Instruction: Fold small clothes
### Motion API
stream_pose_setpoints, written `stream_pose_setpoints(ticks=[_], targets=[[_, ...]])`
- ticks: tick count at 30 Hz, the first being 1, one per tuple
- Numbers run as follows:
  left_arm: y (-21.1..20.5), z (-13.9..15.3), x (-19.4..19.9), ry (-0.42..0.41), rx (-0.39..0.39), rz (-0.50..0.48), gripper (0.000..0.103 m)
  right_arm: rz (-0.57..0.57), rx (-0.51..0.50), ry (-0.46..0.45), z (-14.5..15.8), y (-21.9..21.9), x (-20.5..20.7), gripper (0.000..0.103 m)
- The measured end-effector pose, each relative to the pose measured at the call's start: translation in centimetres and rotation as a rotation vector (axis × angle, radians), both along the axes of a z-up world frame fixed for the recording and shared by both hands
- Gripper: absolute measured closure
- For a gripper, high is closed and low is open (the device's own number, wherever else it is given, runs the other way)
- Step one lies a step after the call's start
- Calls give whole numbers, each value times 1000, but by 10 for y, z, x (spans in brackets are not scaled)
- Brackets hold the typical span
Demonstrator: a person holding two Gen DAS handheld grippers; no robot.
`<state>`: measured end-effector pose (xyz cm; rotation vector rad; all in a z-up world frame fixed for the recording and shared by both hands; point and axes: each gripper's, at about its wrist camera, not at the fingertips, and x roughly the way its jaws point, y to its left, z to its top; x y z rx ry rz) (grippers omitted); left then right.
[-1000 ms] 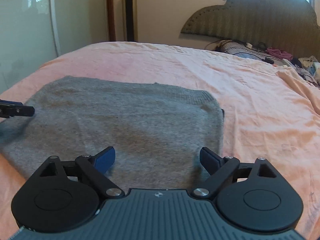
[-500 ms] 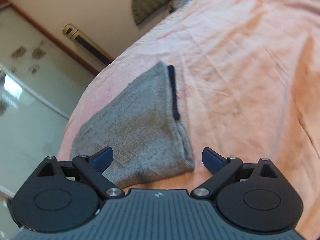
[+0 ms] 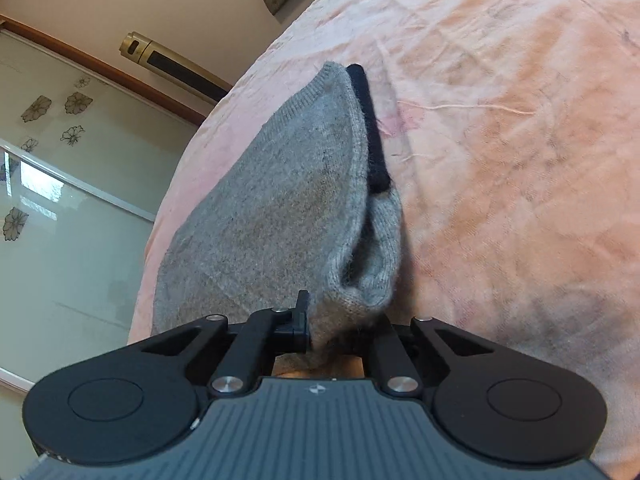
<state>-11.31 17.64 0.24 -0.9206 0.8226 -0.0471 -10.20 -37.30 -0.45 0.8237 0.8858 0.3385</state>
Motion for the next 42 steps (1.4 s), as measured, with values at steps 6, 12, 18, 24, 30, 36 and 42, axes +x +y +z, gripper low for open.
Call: stream_pose_setpoints(ticks=[6,12,18,24,30,36,42], targets=[[14,13,3,-26,121,-81,99,-3,13,39,-6,-12,-27,92],[-1,36,-13,-78,310,-120,87,-75,-45,-31,18,-22,-30,51],[-33,87,-23,-352,568,-49,23,3,-357,-242,78,27,12,32],[-106,49,40,-297,691,-312,23,208,-464,-268,65,112,101,16],[-117,11,37,-282,795,-403,17,285,-735,-310,27,130,96,16],[-126,10,43,-280,795,-429,0,356,-650,-342,82,171,116,21],[-127,10,42,-281,792,-430,0,614,-639,-349,82,290,182,16]])
